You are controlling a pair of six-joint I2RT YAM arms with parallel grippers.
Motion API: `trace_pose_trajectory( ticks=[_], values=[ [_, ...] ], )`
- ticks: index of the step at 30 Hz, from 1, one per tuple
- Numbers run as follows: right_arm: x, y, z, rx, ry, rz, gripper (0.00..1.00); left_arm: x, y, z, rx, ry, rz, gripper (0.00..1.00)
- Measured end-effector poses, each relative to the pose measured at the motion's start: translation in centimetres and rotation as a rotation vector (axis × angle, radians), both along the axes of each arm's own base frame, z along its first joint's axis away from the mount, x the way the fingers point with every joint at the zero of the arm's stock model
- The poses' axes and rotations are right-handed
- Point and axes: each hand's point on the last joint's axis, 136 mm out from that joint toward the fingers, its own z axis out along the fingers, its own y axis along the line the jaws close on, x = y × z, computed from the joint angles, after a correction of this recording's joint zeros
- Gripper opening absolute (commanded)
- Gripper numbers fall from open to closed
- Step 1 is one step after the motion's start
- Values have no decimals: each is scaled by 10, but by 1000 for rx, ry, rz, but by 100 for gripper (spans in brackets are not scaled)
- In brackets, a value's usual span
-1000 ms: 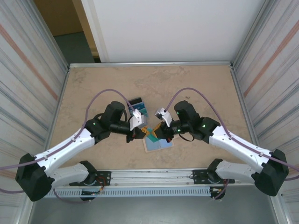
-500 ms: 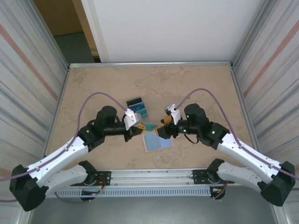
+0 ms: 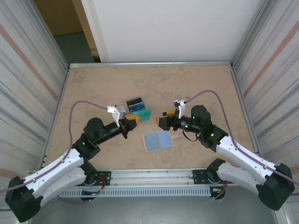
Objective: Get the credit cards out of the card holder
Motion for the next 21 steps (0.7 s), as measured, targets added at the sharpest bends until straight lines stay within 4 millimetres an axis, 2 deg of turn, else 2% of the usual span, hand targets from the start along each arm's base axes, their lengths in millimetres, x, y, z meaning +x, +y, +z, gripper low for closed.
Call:
trace_pose_trajectory(
  ticks=[6,10,15,21],
  values=[
    [-1,20,0,59,26,93,64,0,0,18,-106,28,-1,0],
    [-6,29,8,96,9,151,60,1,0,16,-139,55,-3,0],
    [-9,37,27,138,-40,192,56,2,-2,11,-153,91,-8,0],
    [-8,44,36,165,-70,215,40,1,-6,15,-176,96,-31,0]
  ],
)
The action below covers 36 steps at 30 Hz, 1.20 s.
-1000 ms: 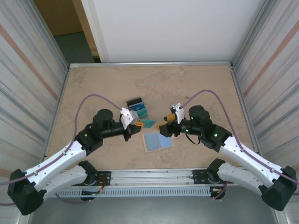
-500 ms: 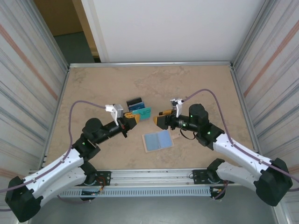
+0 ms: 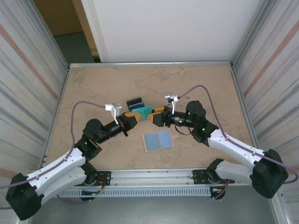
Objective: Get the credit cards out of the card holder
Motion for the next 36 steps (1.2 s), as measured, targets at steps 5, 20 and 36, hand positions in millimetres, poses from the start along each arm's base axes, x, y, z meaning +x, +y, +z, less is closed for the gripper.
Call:
trace_pose_trajectory(
  ticks=[5,20,36],
  values=[
    [2,7,4,5,-3,15,23,1,-3,-2,-1,8,-11,0],
    [-16,-2,-1,-82,-34,46,0,-6,7,10,178,-61,11,61],
    [-54,-15,-19,-253,-81,157,0,-25,-19,8,600,-103,-282,64]
  ],
)
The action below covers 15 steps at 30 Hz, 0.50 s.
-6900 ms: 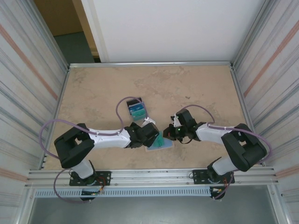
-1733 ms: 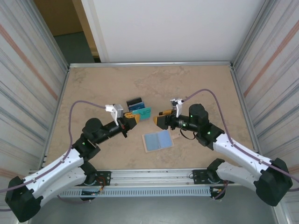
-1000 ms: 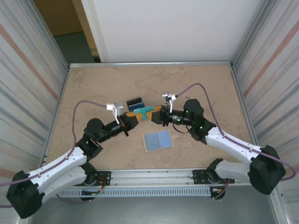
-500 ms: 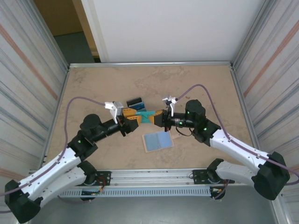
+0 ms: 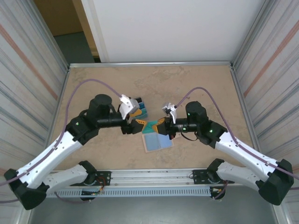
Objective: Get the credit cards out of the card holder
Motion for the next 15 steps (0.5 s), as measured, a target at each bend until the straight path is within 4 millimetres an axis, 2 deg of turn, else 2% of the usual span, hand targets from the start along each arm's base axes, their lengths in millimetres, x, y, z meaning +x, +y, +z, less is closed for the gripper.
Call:
trace_pose_trajectory(
  ticks=[5,9,13,15],
  values=[
    [-6,0,-4,-22,-2,24,0,-14,-14,-15,59,32,-116,58],
    [-7,-1,-8,-35,3,27,0,-16,-19,-22,80,43,-154,52],
    [-8,-1,-8,-38,6,29,0,-16,-20,-32,111,57,-171,36],
    [-9,-1,-7,-36,3,30,0,-16,-21,-36,120,62,-180,33]
  ],
)
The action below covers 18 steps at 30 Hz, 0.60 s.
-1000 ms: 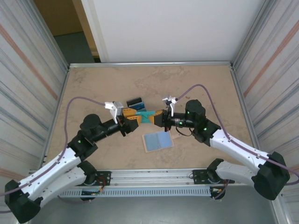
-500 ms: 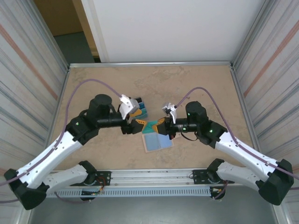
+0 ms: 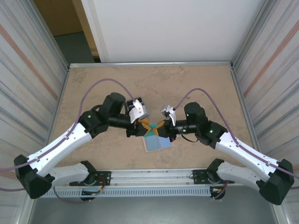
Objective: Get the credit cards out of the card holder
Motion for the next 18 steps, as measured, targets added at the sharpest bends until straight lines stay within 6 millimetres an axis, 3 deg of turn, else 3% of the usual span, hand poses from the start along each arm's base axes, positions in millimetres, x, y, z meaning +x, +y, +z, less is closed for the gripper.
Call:
trace_pose_trajectory(
  ticks=[2,7,9,10,15,18],
  values=[
    [-1,0,0,0,-1,3,0,0,-1,-2,6,4,-7,33],
    [0,-1,-2,-10,1,-4,0,-6,-2,-4,3,22,-39,0],
    [0,-1,-3,-14,-3,-3,0,-8,-2,-3,2,16,-50,0],
    [1,-1,-3,-16,-8,-5,4,-7,-2,-3,3,15,-49,0],
    [9,-3,-6,-36,-27,-55,50,-1,0,-4,7,-6,-22,0],
    [18,-9,-7,-57,-54,-119,63,17,9,-7,15,-32,48,0]
  ],
)
